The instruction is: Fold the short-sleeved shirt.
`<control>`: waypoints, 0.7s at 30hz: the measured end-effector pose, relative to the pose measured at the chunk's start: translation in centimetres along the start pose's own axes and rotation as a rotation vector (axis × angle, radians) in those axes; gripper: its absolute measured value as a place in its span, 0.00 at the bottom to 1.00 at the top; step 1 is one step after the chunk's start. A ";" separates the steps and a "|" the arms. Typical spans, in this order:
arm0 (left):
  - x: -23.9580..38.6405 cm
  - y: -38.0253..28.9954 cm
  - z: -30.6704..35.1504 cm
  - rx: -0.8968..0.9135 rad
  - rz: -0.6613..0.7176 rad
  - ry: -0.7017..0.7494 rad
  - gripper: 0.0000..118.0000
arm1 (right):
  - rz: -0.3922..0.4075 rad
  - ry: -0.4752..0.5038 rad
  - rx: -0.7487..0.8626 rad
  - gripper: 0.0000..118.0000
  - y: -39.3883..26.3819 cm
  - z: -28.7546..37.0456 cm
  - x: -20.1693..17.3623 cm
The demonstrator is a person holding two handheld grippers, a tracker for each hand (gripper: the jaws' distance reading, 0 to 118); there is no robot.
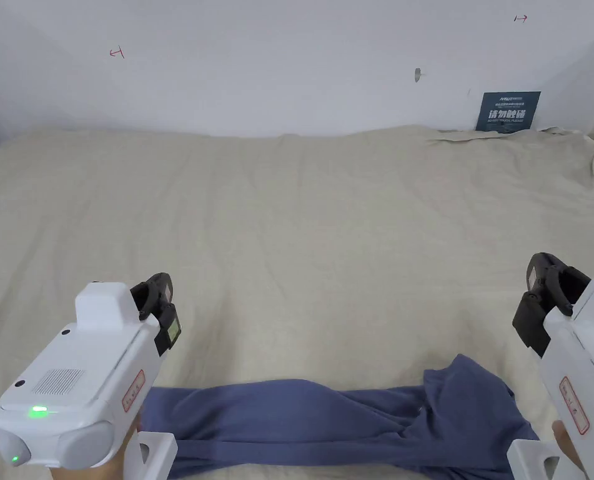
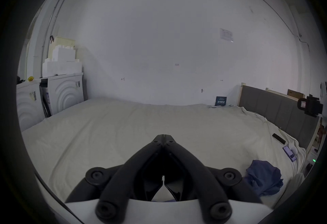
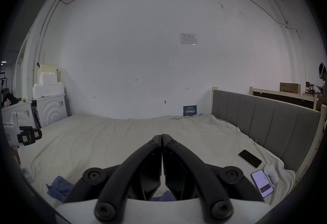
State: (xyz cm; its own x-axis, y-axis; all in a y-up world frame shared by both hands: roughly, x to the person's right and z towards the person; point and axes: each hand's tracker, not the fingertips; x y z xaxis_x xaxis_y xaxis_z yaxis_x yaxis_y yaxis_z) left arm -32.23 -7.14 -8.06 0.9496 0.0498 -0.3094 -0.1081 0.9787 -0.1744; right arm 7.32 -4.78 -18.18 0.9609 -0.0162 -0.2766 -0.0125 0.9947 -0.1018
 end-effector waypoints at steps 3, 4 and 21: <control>0.2 0.1 -0.1 -0.005 -0.019 -0.001 0.00 | 0.014 -0.016 -0.004 0.00 -0.2 -0.4 0.0; 0.2 0.1 -0.2 -0.011 -0.018 -0.004 0.00 | 0.014 -0.013 -0.007 0.00 -0.3 -0.5 0.1; -7.2 -3.3 -5.0 -0.627 0.222 -0.124 0.92 | 0.009 0.007 -0.058 0.00 -1.1 -0.9 0.8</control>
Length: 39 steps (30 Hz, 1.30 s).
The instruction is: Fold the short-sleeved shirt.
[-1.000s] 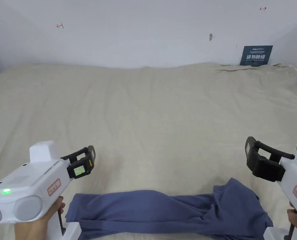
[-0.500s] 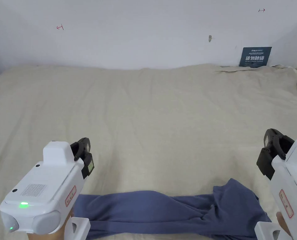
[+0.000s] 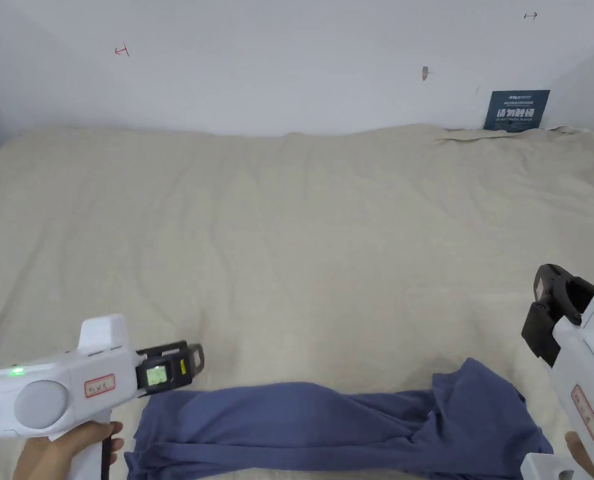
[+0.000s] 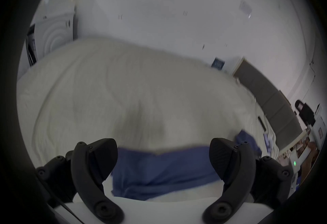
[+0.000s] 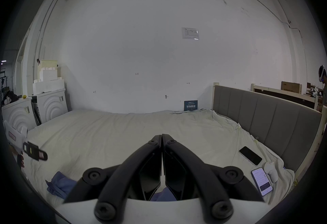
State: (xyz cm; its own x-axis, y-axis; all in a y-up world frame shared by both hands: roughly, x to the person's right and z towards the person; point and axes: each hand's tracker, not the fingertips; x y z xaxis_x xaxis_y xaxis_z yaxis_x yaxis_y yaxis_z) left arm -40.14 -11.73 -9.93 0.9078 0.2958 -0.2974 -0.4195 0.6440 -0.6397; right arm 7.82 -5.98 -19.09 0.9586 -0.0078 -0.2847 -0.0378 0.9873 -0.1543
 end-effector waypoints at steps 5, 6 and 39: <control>-5.4 -1.6 -4.3 -0.256 0.022 0.012 0.92 | 0.009 0.009 -0.024 0.00 -0.4 -0.1 -0.1; -6.1 -1.9 -4.9 -0.275 0.026 0.006 0.92 | 0.011 0.010 -0.029 0.00 -0.5 0.0 -0.1; -8.0 -0.5 -1.8 -0.212 0.078 -0.053 0.04 | -0.008 0.013 -0.099 0.00 0.0 -0.6 -0.7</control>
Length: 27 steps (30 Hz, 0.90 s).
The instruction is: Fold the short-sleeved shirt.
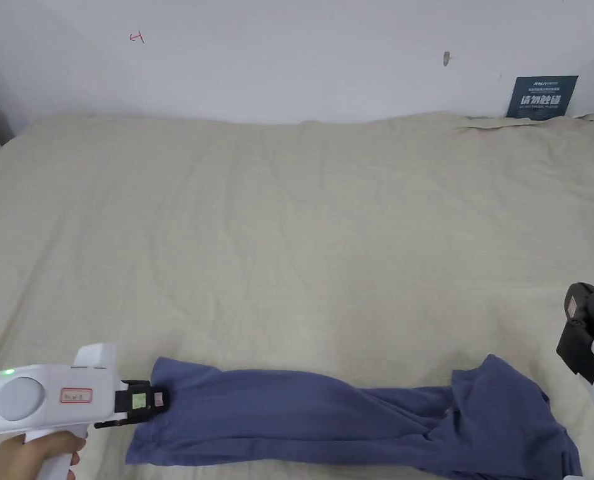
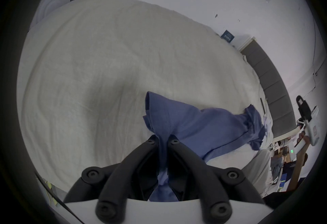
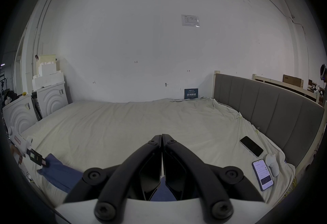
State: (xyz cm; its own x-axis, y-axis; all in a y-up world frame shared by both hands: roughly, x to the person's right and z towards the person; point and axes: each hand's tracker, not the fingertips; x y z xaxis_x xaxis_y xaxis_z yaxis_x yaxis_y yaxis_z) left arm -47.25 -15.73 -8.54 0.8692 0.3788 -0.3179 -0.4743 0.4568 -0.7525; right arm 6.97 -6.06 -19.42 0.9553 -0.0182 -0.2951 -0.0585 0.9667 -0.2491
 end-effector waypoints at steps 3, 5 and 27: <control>-0.3 0.7 1.5 0.003 -0.009 0.018 0.04 | -0.001 0.004 0.006 0.00 0.1 -0.1 0.4; -0.9 1.1 2.2 0.011 -0.013 0.049 0.04 | -0.003 0.004 0.010 0.00 0.3 0.0 0.6; 8.8 3.6 -0.6 -0.119 -0.034 -0.001 0.04 | -0.006 0.000 0.010 0.00 0.3 1.1 2.0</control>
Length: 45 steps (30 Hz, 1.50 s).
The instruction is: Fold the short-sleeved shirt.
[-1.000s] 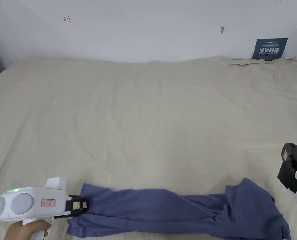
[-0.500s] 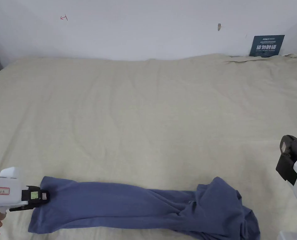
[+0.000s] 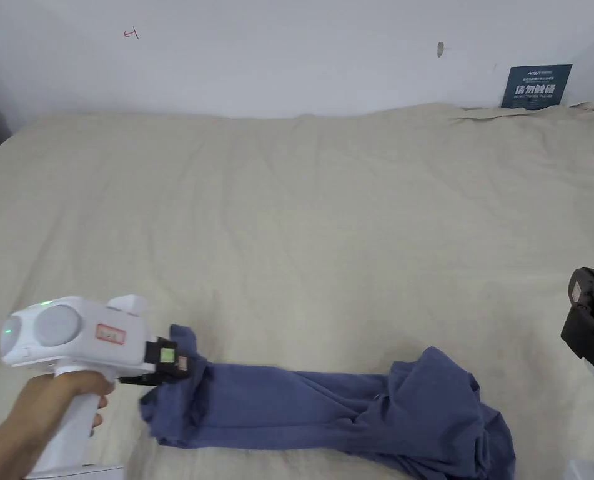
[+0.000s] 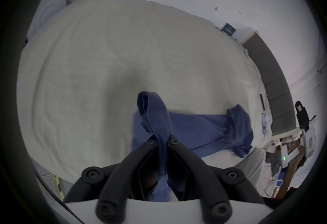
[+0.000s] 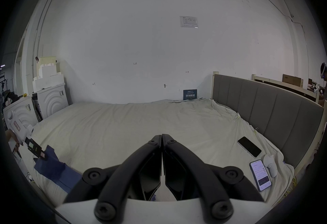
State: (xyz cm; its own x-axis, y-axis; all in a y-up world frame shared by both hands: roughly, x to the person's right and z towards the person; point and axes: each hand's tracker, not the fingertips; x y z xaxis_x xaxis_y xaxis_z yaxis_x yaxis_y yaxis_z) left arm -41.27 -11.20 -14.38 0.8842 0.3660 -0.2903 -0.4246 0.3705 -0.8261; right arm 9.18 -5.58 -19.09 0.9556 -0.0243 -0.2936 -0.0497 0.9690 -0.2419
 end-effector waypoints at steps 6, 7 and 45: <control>5.4 0.5 -6.0 -0.061 -0.087 -0.039 0.04 | -0.006 0.000 -0.004 0.00 -0.1 0.4 0.2; 6.2 0.4 -7.1 -0.097 -0.106 -0.034 0.04 | -0.005 0.000 -0.006 0.00 -0.1 0.4 0.3; 4.8 -8.1 -6.1 0.446 -0.118 0.146 0.00 | -0.019 0.003 -0.024 0.00 -0.3 1.0 0.6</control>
State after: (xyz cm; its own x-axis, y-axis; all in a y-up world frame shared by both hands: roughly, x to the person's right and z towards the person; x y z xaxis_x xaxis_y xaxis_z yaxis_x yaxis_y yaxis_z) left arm -32.40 -17.68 -11.98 0.9360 0.1879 -0.2978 -0.3336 0.7440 -0.5790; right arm 10.05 -5.69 -18.29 0.9557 -0.0437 -0.2910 -0.0381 0.9622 -0.2698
